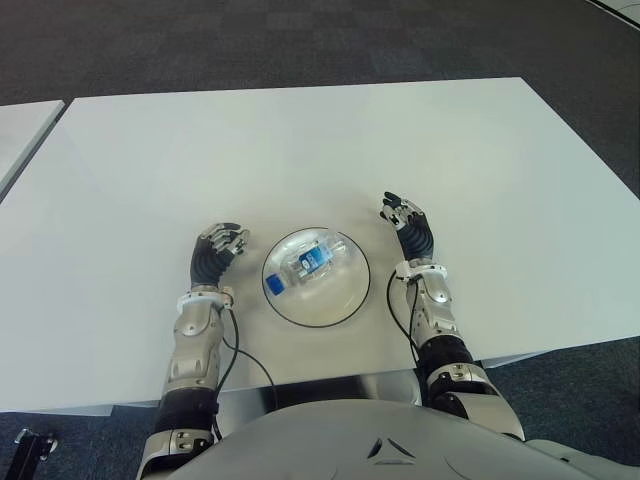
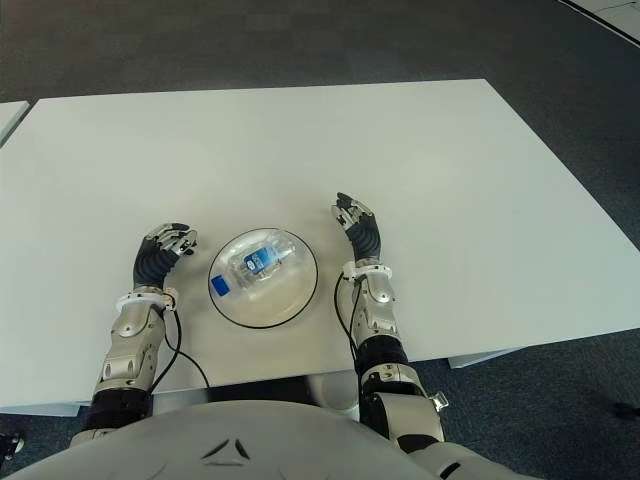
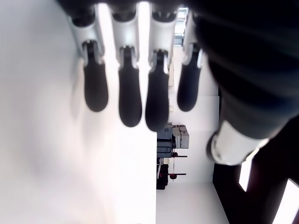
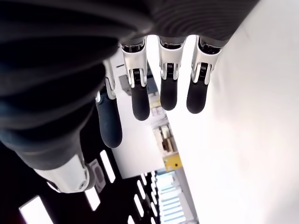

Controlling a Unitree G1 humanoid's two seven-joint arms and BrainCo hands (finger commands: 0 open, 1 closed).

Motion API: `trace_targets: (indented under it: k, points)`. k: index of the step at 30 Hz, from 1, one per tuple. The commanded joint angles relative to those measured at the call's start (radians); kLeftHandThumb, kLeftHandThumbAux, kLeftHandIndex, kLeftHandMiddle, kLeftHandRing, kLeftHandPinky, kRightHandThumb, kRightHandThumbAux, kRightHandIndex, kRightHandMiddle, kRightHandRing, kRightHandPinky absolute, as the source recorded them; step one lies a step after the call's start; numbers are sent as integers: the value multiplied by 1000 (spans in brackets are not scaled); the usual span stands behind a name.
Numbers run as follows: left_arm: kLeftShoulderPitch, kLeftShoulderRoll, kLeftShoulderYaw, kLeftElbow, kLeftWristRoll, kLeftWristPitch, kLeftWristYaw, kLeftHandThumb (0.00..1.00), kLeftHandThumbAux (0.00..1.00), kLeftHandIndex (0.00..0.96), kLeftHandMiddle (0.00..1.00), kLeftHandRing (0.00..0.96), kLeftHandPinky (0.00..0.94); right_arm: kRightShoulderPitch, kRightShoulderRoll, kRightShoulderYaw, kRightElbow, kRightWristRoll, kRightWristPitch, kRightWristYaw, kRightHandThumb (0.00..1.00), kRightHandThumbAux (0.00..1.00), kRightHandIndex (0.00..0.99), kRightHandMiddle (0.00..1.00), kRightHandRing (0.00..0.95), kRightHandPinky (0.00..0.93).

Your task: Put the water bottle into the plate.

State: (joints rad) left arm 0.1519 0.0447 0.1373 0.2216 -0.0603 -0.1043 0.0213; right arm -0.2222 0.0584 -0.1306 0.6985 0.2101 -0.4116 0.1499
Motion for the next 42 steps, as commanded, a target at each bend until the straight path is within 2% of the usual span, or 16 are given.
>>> trace_targets:
  k: [1, 15, 20, 42]
  points:
    - [40, -5, -10, 65, -1, 68, -14, 705, 713, 430, 551, 519, 497, 5, 19, -4, 54, -5, 5, -2, 699, 729, 439, 756, 728, 709]
    - [41, -8, -8, 63, -3, 68, -11, 706, 713, 430, 555, 524, 508, -9, 7, 8, 128, -50, -33, -12, 700, 729, 439, 764, 739, 724]
    - [40, -9, -7, 63, -5, 74, -10, 706, 712, 430, 556, 524, 508, -13, 4, 10, 143, -66, -35, -25, 701, 729, 438, 755, 731, 704]
    - [42, -5, -10, 61, -3, 67, -11, 706, 713, 430, 554, 524, 506, -13, -5, 22, 155, -109, -36, -66, 702, 731, 437, 755, 735, 729]
